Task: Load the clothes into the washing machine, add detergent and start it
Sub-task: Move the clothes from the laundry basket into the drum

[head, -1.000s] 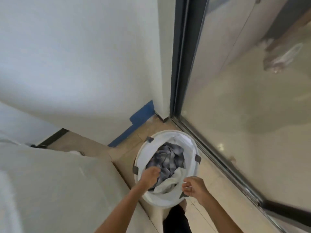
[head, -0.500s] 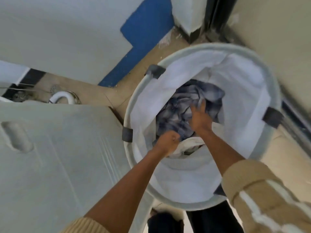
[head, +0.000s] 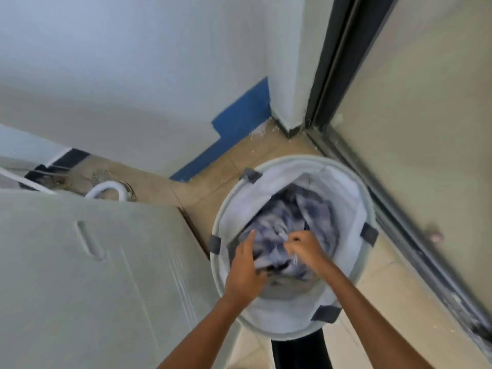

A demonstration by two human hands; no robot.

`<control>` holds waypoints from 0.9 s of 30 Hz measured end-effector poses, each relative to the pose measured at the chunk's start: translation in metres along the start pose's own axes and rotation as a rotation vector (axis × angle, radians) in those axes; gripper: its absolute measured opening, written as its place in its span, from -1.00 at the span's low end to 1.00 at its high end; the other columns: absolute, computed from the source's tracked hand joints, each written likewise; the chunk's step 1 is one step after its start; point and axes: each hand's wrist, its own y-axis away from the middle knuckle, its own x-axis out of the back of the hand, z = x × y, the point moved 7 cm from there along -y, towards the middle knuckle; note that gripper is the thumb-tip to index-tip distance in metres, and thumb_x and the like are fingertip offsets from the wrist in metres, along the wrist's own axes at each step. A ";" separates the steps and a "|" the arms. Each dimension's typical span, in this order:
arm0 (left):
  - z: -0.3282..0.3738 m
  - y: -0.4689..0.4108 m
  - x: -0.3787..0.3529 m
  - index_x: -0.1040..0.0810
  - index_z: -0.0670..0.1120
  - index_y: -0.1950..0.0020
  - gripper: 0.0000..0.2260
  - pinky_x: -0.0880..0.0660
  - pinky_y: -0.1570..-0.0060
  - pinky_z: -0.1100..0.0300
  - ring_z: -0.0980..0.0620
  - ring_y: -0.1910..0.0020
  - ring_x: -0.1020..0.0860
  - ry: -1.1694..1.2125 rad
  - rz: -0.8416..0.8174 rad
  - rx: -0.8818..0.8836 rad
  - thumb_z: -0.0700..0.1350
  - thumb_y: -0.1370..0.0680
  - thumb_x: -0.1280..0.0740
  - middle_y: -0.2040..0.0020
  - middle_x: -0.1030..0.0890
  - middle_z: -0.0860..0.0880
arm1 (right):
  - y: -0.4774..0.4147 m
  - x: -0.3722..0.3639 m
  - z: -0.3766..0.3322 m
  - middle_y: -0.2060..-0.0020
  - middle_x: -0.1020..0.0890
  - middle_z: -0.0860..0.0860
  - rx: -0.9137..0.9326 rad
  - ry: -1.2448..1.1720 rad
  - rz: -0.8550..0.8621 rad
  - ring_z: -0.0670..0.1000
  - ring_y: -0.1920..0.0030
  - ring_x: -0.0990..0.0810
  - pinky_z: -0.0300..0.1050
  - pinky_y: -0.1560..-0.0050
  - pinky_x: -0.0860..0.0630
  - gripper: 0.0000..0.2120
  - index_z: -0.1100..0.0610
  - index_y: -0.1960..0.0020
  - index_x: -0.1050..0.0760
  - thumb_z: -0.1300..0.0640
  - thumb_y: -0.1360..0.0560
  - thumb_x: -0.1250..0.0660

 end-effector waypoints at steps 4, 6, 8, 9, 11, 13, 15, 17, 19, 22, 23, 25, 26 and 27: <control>0.054 0.030 0.040 0.05 0.00 -0.51 -0.04 -0.23 -0.33 0.26 0.10 -0.43 -0.20 -0.019 -0.002 -0.075 0.18 -0.25 -0.39 -0.48 -0.17 0.02 | 0.089 0.024 -0.082 0.66 -0.29 -0.08 0.096 -0.168 -0.042 -0.10 0.56 -0.25 -0.12 0.39 -0.23 -0.56 0.01 0.65 -0.21 0.36 -0.27 -0.26; 0.089 0.050 0.056 -0.06 0.05 -0.46 -0.10 -0.22 -0.36 0.21 0.12 -0.45 -0.13 -0.049 -0.052 -0.125 0.20 -0.22 -0.39 -0.45 -0.14 0.08 | 0.140 0.032 -0.136 0.69 -0.29 -0.09 0.203 -0.226 -0.111 -0.17 0.61 -0.25 -0.19 0.41 -0.19 -0.76 0.07 0.60 -0.22 0.29 -0.15 -0.19; 0.126 0.073 0.074 -0.38 0.12 -0.24 -0.47 -0.29 -0.29 0.19 0.09 -0.39 -0.28 -0.065 -0.098 -0.150 0.18 -0.29 -0.33 -0.32 -0.37 0.07 | 0.192 0.037 -0.183 0.73 -0.31 -0.12 0.279 -0.240 -0.175 -0.20 0.63 -0.30 -0.30 0.45 -0.20 -0.82 0.11 0.55 -0.19 0.31 -0.10 -0.16; 0.144 0.085 0.086 -0.49 0.09 -0.07 -0.69 -0.39 -0.22 0.15 0.06 -0.27 -0.44 -0.093 -0.087 -0.155 0.13 -0.36 -0.29 -0.18 -0.52 0.03 | 0.214 0.040 -0.200 0.73 -0.32 -0.13 0.319 -0.238 -0.184 -0.21 0.62 -0.31 -0.32 0.46 -0.20 -0.81 0.11 0.53 -0.19 0.31 -0.11 -0.18; 0.167 0.109 0.113 -0.46 0.07 0.17 -0.91 -0.48 -0.11 0.15 0.08 0.00 -0.55 -0.195 -0.025 -0.076 0.04 -0.48 -0.22 0.09 -0.60 0.03 | 0.251 0.049 -0.226 0.63 -0.36 -0.14 0.411 -0.240 -0.117 -0.21 0.56 -0.31 -0.26 0.40 -0.26 -0.83 0.14 0.47 -0.26 0.28 -0.15 -0.27; 0.180 0.136 0.148 -0.45 0.03 0.30 -0.82 -0.50 0.06 0.18 0.09 0.17 -0.55 -0.072 0.145 0.011 0.06 -0.46 -0.21 0.27 -0.59 0.04 | 0.284 0.061 -0.245 0.41 -0.51 -0.13 0.473 -0.285 -0.012 -0.17 0.43 -0.43 -0.20 0.30 -0.40 -0.86 0.10 0.23 -0.49 0.23 -0.22 -0.31; 0.199 0.163 0.181 -0.44 -0.02 0.35 -0.79 -0.44 0.21 0.17 0.06 0.26 -0.53 0.058 0.277 0.010 0.06 -0.38 -0.18 0.33 -0.56 0.02 | 0.319 0.079 -0.258 0.15 -0.60 -0.05 0.531 -0.361 0.127 -0.05 0.34 -0.49 -0.23 0.25 -0.47 -0.59 -0.05 -0.10 -0.50 0.24 -0.29 -0.33; 0.220 0.185 0.209 -0.37 -0.02 0.40 -0.79 -0.35 0.31 0.19 0.10 0.35 -0.45 0.089 0.308 -0.022 -0.01 -0.43 -0.20 0.38 -0.49 0.03 | 0.352 0.102 -0.263 0.05 -0.61 -0.05 0.594 -0.440 0.322 0.02 0.29 -0.53 -0.35 0.23 -0.48 -0.52 -0.10 -0.18 -0.46 0.35 -0.38 -0.34; 0.236 0.208 0.239 -0.38 -0.06 0.37 -0.77 -0.34 0.31 0.19 0.07 0.36 -0.43 0.138 0.332 -0.053 0.03 -0.42 -0.21 0.38 -0.49 0.00 | 0.382 0.117 -0.262 -0.02 -0.58 -0.09 0.633 -0.463 0.467 -0.06 0.18 -0.56 -0.47 0.19 -0.45 -0.54 -0.25 -0.05 -0.51 0.31 -0.42 -0.32; 0.250 0.248 0.290 -0.44 -0.09 0.35 -0.75 -0.37 0.28 0.14 -0.01 0.27 -0.48 0.290 0.401 -0.100 0.03 -0.43 -0.33 0.32 -0.52 -0.07 | 0.408 0.109 -0.267 -0.06 -0.51 -0.05 0.653 -0.414 0.493 -0.01 0.00 -0.56 -0.50 0.10 -0.45 -0.59 -0.22 0.06 -0.52 0.31 -0.39 -0.26; 0.253 0.265 0.307 -0.45 -0.08 0.36 -0.77 -0.39 0.27 0.13 -0.03 0.25 -0.49 0.345 0.430 -0.120 -0.02 -0.45 -0.35 0.33 -0.53 -0.07 | 0.416 0.103 -0.272 -0.05 -0.49 -0.07 0.676 -0.361 0.490 0.07 -0.08 -0.54 -0.49 0.07 -0.44 -0.58 -0.14 0.03 -0.49 0.39 -0.39 -0.24; 0.258 0.303 0.346 -0.48 -0.06 0.34 -0.82 -0.42 0.28 0.15 -0.03 0.25 -0.49 0.505 0.508 -0.191 -0.12 -0.45 -0.37 0.34 -0.53 -0.04 | 0.432 0.093 -0.284 -0.06 -0.45 -0.10 0.719 -0.289 0.481 0.14 -0.14 -0.50 -0.51 0.04 -0.40 -0.50 -0.03 -0.03 -0.45 0.54 -0.37 -0.21; 0.258 0.323 0.366 -0.49 -0.05 0.33 -0.85 -0.42 0.29 0.16 -0.02 0.25 -0.49 0.588 0.560 -0.224 -0.15 -0.44 -0.37 0.34 -0.53 -0.03 | 0.440 0.087 -0.291 -0.09 -0.44 -0.10 0.742 -0.267 0.457 0.11 -0.15 -0.49 -0.51 0.02 -0.39 -0.45 -0.03 -0.07 -0.44 0.58 -0.36 -0.22; 0.255 0.344 0.386 -0.50 -0.05 0.32 -0.85 -0.42 0.29 0.16 -0.03 0.26 -0.50 0.659 0.612 -0.249 -0.19 -0.45 -0.36 0.34 -0.54 -0.04 | 0.448 0.080 -0.299 -0.13 -0.42 -0.12 0.755 -0.227 0.425 0.08 -0.18 -0.48 -0.46 -0.02 -0.41 -0.37 -0.10 -0.12 -0.41 0.58 -0.35 -0.25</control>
